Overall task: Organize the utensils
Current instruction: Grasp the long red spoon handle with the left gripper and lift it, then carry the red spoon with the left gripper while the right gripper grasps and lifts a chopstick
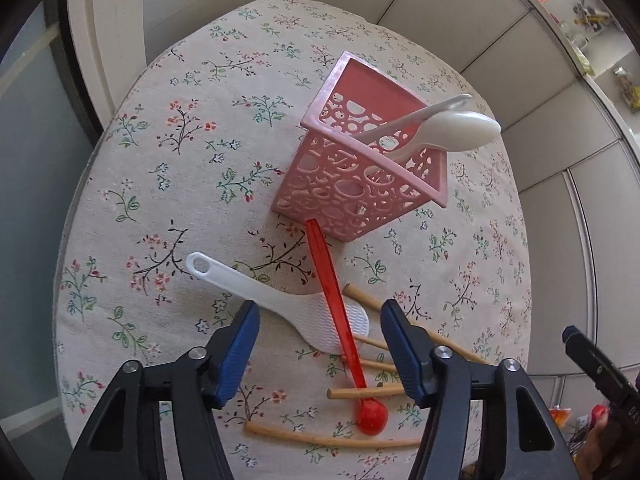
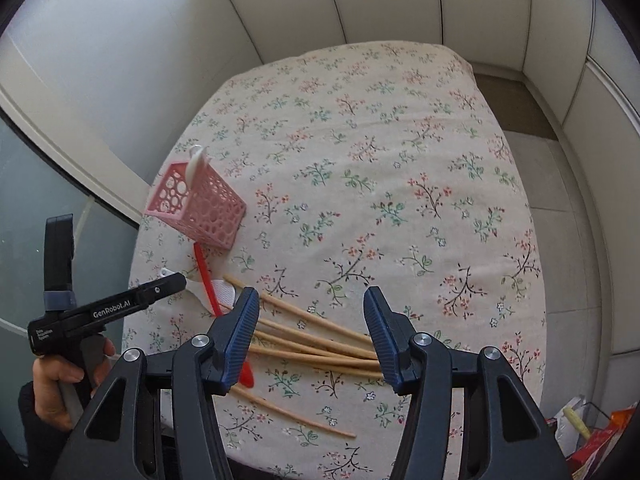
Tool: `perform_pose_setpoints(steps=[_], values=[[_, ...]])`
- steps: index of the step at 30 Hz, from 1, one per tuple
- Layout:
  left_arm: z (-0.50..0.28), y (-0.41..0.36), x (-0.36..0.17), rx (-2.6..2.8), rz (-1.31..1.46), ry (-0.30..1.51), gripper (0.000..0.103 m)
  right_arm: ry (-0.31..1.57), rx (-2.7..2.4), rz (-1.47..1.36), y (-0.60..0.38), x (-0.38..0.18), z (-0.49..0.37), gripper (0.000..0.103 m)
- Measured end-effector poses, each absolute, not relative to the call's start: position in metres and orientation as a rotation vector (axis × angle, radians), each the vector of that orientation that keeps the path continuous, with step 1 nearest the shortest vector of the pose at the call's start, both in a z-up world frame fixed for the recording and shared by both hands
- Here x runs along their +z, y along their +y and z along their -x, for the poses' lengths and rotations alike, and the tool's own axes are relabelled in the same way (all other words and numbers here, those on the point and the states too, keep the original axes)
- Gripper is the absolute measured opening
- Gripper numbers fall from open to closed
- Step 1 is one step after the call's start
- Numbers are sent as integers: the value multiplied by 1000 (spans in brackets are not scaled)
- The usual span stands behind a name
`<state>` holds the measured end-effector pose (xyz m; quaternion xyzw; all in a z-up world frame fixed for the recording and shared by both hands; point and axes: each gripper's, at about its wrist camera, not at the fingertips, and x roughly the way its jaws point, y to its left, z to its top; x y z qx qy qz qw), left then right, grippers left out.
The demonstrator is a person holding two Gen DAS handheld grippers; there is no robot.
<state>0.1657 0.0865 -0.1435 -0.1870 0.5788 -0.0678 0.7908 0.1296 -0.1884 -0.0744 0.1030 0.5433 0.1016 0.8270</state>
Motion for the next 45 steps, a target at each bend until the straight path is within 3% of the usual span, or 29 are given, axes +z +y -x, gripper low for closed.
perform_pose_setpoints(steps=[3,14,17,26,36,45], values=[[-175,82,-150,-106,387,1227,39,1178,201,-247,-197,-81,-131,57],[-199,52,-166,-58,288,1219,25,1240,172,-237,-204,-93,-130,57],[-203,46,-172,-42,267,1235,16,1247,173,-231,-205,-94,-129,57],[-187,43,-151,-73,255,1187,11,1262,183,-218,-208,-99,-128,57],[-152,66,-83,-131,247,938,11,1288,331,-169,-172,-116,-142,56],[-141,87,-52,-148,263,809,11,1319,456,113,-95,-152,-165,36]])
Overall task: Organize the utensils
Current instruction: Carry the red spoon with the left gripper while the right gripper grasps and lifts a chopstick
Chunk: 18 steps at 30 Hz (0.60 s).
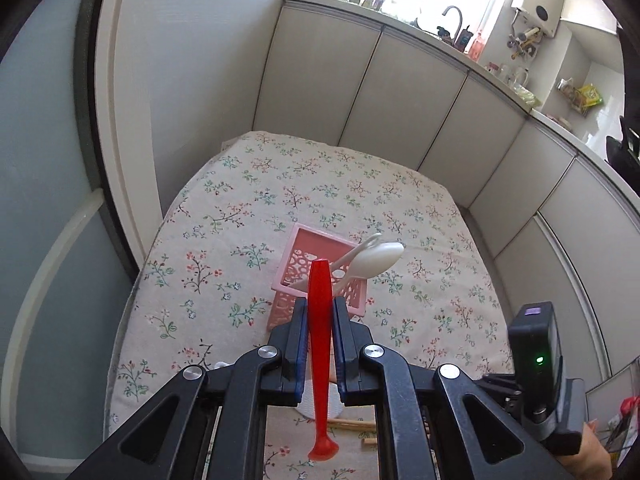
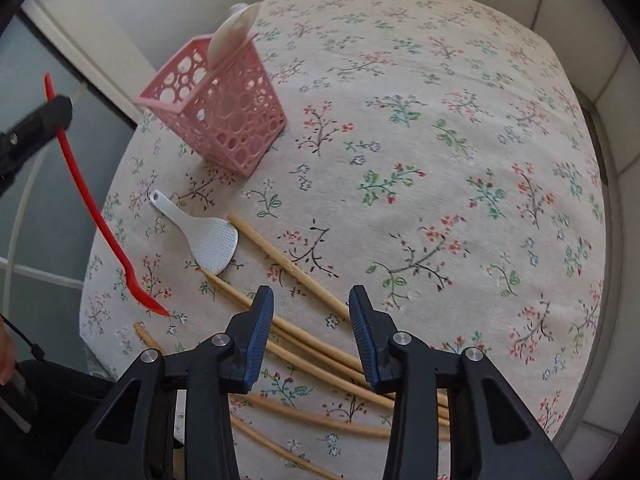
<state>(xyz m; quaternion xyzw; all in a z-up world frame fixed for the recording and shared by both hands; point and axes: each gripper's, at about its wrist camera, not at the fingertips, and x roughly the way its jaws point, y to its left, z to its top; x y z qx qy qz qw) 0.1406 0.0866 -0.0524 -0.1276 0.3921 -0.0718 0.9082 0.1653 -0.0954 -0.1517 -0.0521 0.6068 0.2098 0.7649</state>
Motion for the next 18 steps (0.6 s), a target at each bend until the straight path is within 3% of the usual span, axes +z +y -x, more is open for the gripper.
perform_pose_setpoints(steps=[18], values=[[-143,106,-54,-121,283,814,11,1283,481,289,-53,-186,-190,18]])
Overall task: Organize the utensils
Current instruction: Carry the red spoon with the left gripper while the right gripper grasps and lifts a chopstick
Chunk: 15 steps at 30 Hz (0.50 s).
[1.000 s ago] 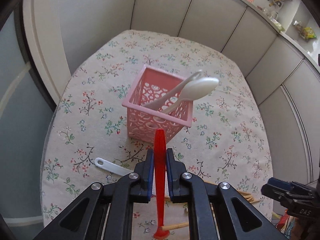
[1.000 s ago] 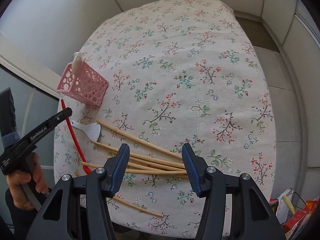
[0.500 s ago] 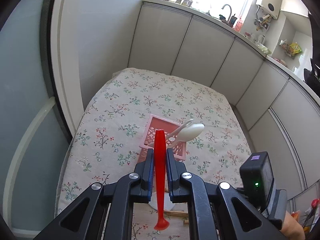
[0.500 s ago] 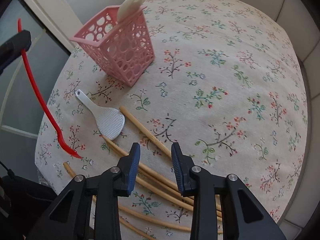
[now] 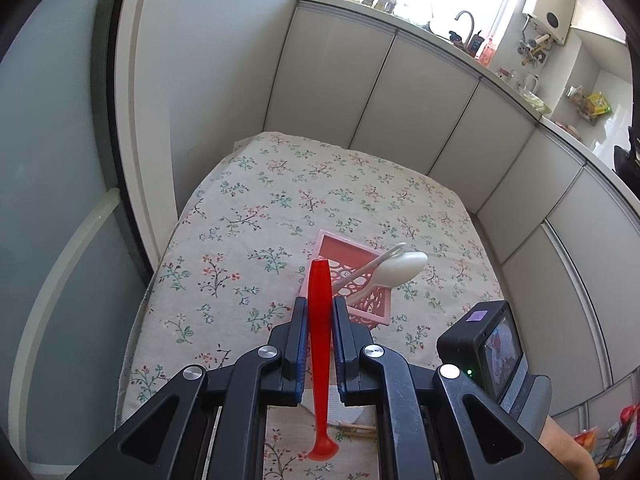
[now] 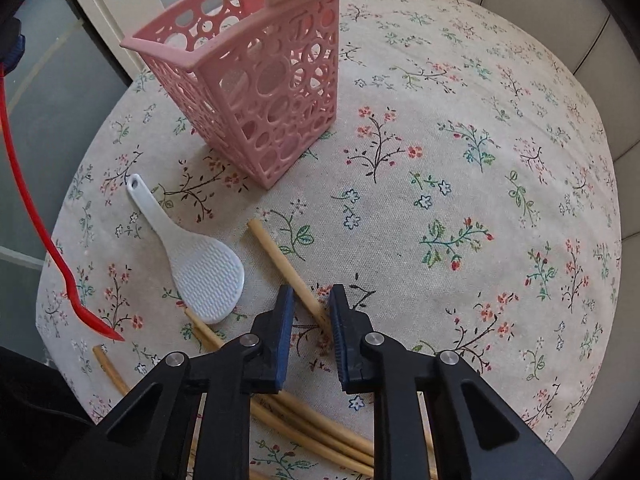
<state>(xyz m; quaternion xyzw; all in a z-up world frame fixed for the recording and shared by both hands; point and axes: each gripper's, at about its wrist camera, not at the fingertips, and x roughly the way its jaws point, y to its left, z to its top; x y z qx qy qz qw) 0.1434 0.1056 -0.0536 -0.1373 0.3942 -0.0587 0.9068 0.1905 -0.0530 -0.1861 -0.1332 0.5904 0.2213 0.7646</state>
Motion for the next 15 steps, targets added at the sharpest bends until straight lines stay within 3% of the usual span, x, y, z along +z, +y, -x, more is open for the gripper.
perform_pose_setpoints(steps=[15], values=[[-141,96,-42,-115,287,744,11,1022,356,49,-131,-106,-188,10]])
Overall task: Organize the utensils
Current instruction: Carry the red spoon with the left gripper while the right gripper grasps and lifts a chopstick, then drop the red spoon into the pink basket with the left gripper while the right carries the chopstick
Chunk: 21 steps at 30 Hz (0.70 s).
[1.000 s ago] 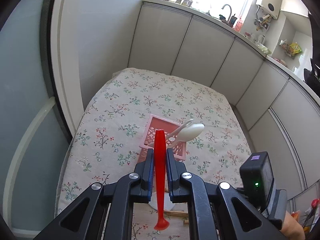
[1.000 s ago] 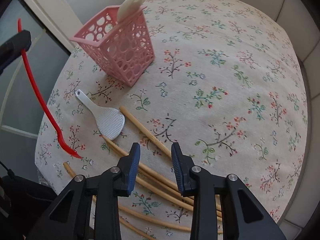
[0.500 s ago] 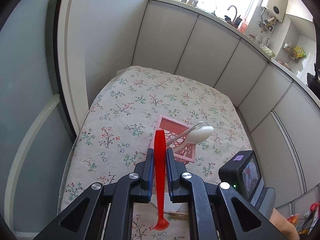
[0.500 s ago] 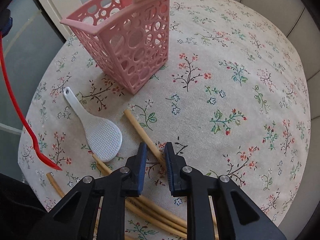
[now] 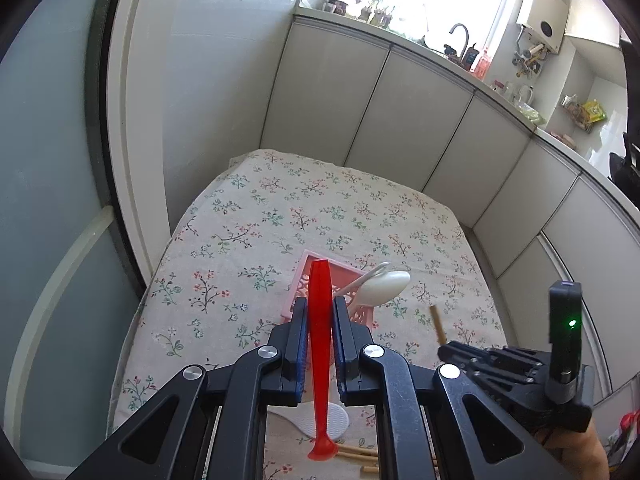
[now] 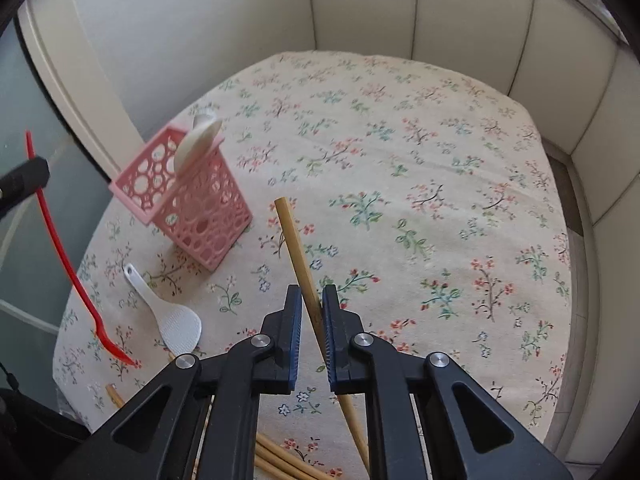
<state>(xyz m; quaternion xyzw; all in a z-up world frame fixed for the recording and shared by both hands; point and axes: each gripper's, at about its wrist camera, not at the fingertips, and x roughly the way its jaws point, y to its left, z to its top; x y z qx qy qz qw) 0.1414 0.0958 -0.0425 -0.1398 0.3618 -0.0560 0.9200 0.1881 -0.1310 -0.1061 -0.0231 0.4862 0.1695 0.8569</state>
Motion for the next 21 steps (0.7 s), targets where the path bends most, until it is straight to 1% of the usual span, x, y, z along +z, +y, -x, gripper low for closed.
perform_pose_setpoints(steps=[6,11,17,21], values=[[-138,95,-30,-117,303,683,11,879,347,-154,-170,-55,-181,7],[-135,97,-13,-123,333,608,11,779,355,-244,-191,-25,-166,7],[-129,97,15,-99,348,453,11,711,358,-265,-200,-5,-154,7],[-130,88,30,-38,286,318,11,691,371,-275,-200,2,-150,7]])
